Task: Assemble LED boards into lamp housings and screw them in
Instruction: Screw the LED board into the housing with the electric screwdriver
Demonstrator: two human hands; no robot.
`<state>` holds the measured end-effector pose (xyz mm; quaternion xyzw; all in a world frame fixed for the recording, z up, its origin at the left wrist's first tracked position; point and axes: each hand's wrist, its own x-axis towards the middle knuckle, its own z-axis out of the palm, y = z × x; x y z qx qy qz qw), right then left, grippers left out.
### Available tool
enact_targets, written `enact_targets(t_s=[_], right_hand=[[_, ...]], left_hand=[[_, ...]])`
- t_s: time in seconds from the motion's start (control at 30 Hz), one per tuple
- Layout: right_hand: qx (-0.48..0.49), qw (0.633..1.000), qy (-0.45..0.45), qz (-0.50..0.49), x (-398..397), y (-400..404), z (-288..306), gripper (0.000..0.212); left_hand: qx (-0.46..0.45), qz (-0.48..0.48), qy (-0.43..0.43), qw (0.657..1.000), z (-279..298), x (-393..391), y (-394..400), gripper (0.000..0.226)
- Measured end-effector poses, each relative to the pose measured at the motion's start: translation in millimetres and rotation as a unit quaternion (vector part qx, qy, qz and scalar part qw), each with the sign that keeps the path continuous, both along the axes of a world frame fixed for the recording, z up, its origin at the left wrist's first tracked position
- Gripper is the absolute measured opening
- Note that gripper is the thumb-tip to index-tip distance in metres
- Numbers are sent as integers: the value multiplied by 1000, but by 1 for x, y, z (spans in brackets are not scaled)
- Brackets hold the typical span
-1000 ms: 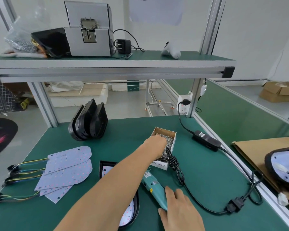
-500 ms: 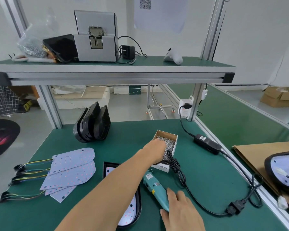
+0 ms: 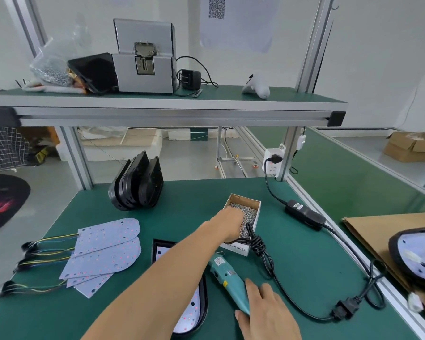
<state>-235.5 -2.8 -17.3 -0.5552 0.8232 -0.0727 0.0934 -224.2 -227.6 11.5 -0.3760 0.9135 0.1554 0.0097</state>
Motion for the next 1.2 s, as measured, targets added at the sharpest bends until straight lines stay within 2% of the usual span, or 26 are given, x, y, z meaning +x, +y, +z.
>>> enact_targets(t_s=[0.23, 0.33, 0.43, 0.53, 0.6, 0.67, 0.73, 0.77, 0.83, 0.9, 0.97, 1.0, 1.07, 1.2], right_hand=[[5, 1000, 8, 11, 0, 0, 1, 73], [-3, 1000, -3, 11, -1, 0, 1, 70], [6, 999, -39, -6, -5, -1, 5, 68], [23, 993, -109, -41, -14, -1, 13, 56], [4, 977, -205, -60, -22, 0, 16, 45], [-29, 935, -344, -85, -28, 1, 15, 35], [-83, 873, -471, -96, -30, 0, 15, 27], [-116, 834, -530, -97, -30, -1, 14, 30], [-206, 727, -646, -106, -26, -5, 17, 45], [-300, 614, -721, -118, -20, -11, 20, 46], [-373, 527, -756, -107, -14, -17, 23, 42], [-394, 495, -768, -102, -13, -21, 24, 41], [-409, 463, -781, -93, -11, -29, 29, 44], [-424, 433, -791, -82, -15, -48, 44, 43]], left_hand=[[97, 70, 207, 971, -6, 15, -9, 10], [151, 121, 293, 936, -4, 16, -8, 9], [249, 175, 390, 869, 4, 21, -6, 9], [353, 213, 484, 772, 16, 31, -5, 10], [410, 230, 533, 703, 23, 41, -4, 13], [448, 242, 572, 643, 28, 52, -2, 15], [476, 249, 592, 600, 32, 62, 3, 13], [492, 252, 599, 579, 34, 67, 6, 12], [532, 250, 614, 528, 39, 78, 14, 8], [575, 241, 626, 469, 43, 89, 25, 6], [613, 225, 628, 424, 43, 100, 39, 7], [630, 218, 626, 404, 43, 104, 47, 8], [658, 206, 624, 369, 42, 113, 62, 7], [687, 197, 629, 305, 42, 130, 84, 1]])
